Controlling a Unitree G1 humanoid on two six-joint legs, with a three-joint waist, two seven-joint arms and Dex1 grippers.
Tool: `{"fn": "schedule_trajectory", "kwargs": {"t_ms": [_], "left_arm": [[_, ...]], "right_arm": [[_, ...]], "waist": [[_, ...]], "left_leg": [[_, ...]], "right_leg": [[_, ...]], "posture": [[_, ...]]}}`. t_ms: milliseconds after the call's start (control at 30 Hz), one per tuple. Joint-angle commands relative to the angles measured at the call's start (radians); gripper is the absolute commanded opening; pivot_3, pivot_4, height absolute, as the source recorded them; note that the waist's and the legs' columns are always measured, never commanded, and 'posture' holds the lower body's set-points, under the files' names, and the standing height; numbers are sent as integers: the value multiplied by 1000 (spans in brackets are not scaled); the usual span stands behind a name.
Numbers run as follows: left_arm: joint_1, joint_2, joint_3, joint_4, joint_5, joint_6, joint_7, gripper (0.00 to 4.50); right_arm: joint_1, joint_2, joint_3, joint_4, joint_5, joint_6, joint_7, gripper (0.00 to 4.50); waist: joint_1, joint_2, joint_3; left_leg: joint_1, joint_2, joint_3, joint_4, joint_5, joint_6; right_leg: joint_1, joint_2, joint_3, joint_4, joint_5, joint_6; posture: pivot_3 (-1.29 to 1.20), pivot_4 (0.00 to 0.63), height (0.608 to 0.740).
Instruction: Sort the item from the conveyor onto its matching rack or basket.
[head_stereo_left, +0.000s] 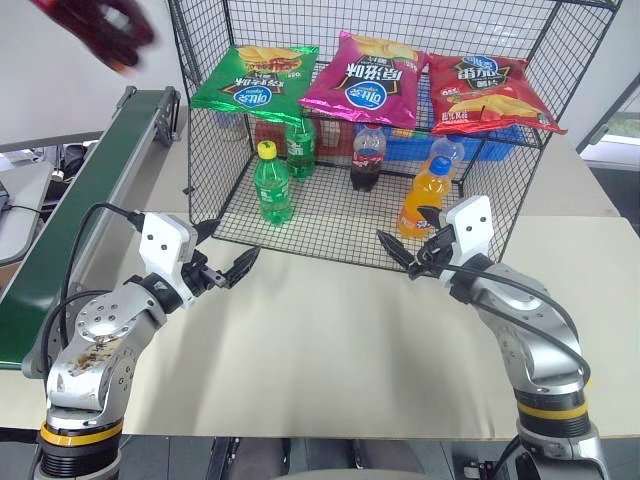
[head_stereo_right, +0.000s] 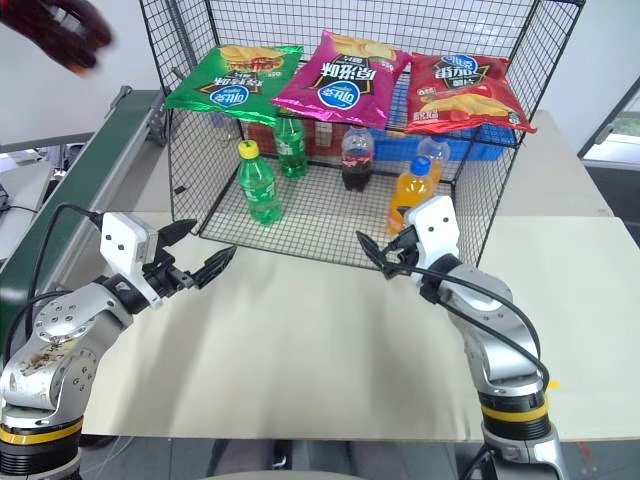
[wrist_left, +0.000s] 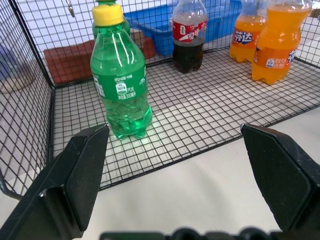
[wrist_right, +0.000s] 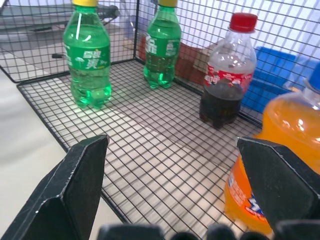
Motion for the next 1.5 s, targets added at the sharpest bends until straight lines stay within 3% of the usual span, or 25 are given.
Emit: {"fn": "schedule_trajectory", "kwargs": {"t_ms": [33, 533, 800, 933, 1100, 1500], "left_arm": [[5, 14, 32, -12, 8, -32, -2, 4450], [45, 2, 132, -60, -17, 2, 81, 4450], [67, -112, 392, -80, -6, -16, 329, 4450], [78, -125, 485, -53, -3, -34, 384, 4450], [104, -114, 581, -26, -25, -53, 395, 4450], [229, -23, 765, 61, -128, -64, 274, 4450]], "right_arm": [[-30, -4, -2, -6, -1, -39, 15, 4500], [-70, -7, 4, -14, 12, -18, 34, 4500], [-294, -29, -12, -51, 371, 205, 280, 4500], [-458, -14, 13, 21, 440, 230, 359, 4500], [-588, 24, 38, 108, 451, 207, 404, 4500], [-663, 89, 66, 141, 486, 217, 465, 4500]], "waist": [[1, 0, 0], [-1, 0, 0], [-3, 0, 0], [-1, 0, 0], [-1, -1, 0], [-6, -1, 0]], "left_leg": [[0, 0, 0, 0, 0, 0], [0, 0, 0, 0, 0, 0], [1, 1, 1, 0, -1, 1], [1, 1, 1, 0, -1, 2], [1, 1, 0, 0, -1, 2], [2, 3, 0, 0, -1, 2]], "right_leg": [[0, 0, 0, 0, 0, 0], [0, 0, 0, 0, 0, 0], [0, 0, 1, 0, 0, 0], [0, -1, 0, 0, 0, 0], [0, -2, -1, 0, 0, 0], [-1, -6, -2, 1, 0, -1]], "posture": [[0, 150, 740], [0, 150, 740], [0, 150, 740], [0, 150, 740], [0, 150, 740], [0, 150, 740]]}}
